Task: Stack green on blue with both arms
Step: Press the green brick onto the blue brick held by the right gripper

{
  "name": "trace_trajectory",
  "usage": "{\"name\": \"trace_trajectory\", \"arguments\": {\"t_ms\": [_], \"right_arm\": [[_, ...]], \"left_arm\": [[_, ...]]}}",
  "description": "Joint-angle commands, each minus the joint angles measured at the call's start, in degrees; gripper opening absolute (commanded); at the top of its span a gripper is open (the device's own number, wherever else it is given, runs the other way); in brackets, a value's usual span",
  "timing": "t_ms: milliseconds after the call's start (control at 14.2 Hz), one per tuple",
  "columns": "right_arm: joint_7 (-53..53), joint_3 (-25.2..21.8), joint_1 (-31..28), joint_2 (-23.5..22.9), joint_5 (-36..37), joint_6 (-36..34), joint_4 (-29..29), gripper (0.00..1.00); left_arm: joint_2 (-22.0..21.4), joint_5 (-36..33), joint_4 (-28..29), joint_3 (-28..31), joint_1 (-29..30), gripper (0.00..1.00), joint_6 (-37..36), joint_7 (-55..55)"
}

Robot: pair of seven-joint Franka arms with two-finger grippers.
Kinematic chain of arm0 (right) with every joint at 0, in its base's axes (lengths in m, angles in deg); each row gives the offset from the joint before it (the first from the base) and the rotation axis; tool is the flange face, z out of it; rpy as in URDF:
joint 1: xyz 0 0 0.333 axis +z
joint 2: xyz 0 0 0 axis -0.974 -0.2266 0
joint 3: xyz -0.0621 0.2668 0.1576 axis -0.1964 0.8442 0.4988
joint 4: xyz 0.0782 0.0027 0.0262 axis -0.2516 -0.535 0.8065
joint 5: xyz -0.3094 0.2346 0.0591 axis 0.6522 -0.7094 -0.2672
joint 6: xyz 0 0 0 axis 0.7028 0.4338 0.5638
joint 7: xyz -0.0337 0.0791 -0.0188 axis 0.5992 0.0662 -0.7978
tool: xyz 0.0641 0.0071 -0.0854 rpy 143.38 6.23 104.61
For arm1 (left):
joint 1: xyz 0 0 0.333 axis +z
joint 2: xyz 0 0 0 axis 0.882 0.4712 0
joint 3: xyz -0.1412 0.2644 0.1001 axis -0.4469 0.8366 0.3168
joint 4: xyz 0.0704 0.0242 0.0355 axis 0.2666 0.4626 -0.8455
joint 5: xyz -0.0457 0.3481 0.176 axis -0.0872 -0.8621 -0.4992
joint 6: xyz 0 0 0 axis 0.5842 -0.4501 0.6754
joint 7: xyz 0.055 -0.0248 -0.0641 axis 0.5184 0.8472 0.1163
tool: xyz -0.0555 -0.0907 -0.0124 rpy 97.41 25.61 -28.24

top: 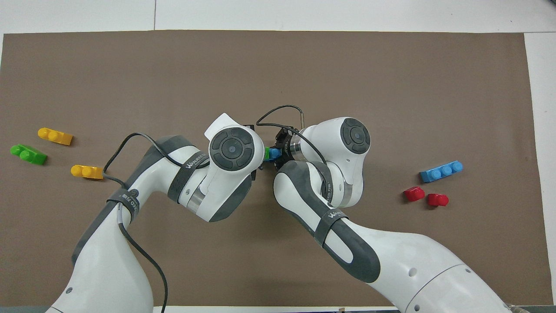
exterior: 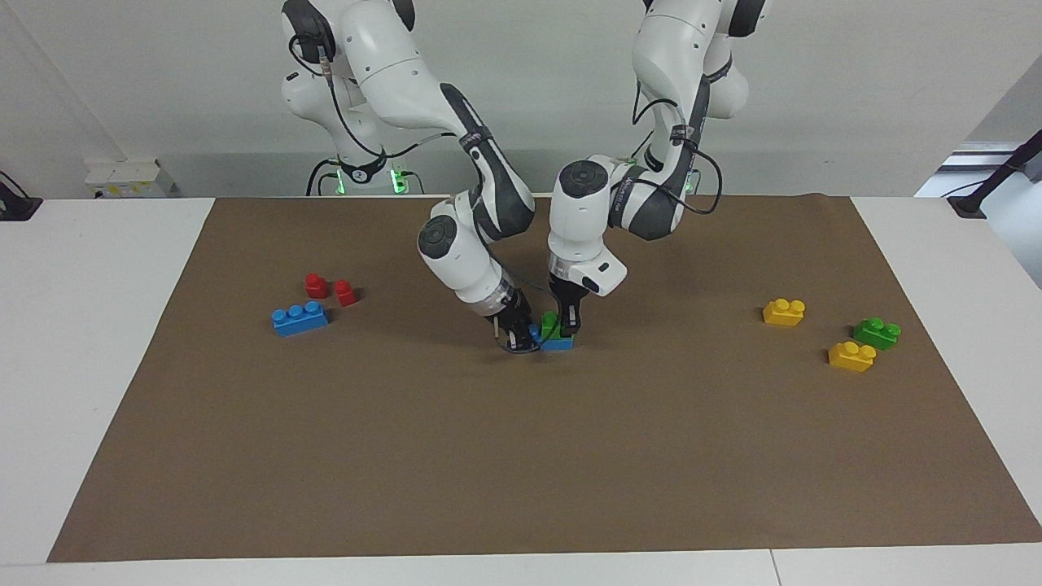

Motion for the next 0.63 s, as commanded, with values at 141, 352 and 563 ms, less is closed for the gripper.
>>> {"name": "trace_trajectory", "arguments": {"t_ms": [141,352,563], "right_arm": [[-1.0,-0.2,0.4,-0.4,-1.3,2.2,-2.0,0.00],[-1.0,-0.3,0.4,-0.4,-1.3,2.2,-2.0,0.00],[-1.0,-0.2,-0.5,-0.4,-1.3,1.4,-1.5,0.79]], "left_arm": [[1.0,-4.2,-0.5,0.8,-0.4,0.57,0.6,0.3],[-1.0,-4.4,-0.5,1.0,0.0,1.00,-1.5,-5.6],[-5.2,-4.4,-0.6,1.1,6.0,1.00,-3.3,-13.2]]}}
